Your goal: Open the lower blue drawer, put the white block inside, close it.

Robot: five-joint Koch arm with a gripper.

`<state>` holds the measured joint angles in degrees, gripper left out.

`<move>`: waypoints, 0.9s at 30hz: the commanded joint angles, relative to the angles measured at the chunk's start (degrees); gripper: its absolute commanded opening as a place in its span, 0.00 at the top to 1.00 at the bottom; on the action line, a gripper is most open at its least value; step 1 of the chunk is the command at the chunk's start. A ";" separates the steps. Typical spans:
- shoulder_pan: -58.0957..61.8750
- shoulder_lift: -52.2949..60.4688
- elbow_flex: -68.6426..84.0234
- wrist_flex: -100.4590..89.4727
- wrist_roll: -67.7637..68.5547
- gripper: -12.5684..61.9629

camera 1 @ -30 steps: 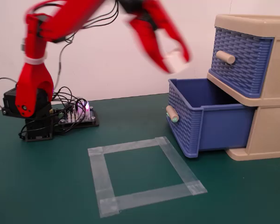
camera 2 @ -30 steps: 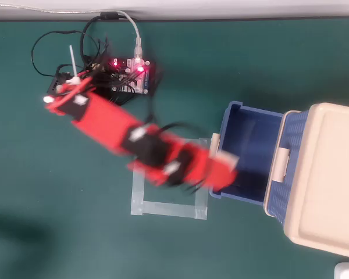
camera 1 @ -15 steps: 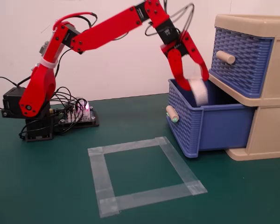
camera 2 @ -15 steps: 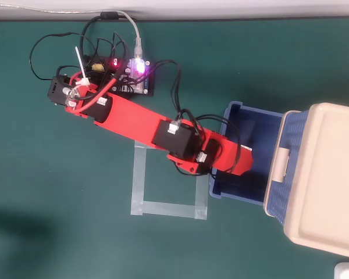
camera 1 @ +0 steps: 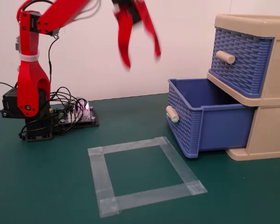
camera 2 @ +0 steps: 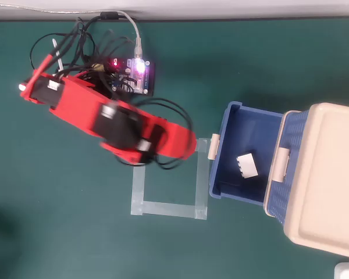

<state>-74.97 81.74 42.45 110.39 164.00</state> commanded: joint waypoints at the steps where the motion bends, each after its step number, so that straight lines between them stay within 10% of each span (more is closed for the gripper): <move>1: -0.09 -0.44 1.41 0.00 -9.67 0.38; 18: -0.18 -27.33 -16.61 -45.62 0.53 0.38; 27: 2.90 -9.76 -24.70 -27.33 16.17 0.38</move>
<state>-73.12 64.42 19.69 75.94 178.07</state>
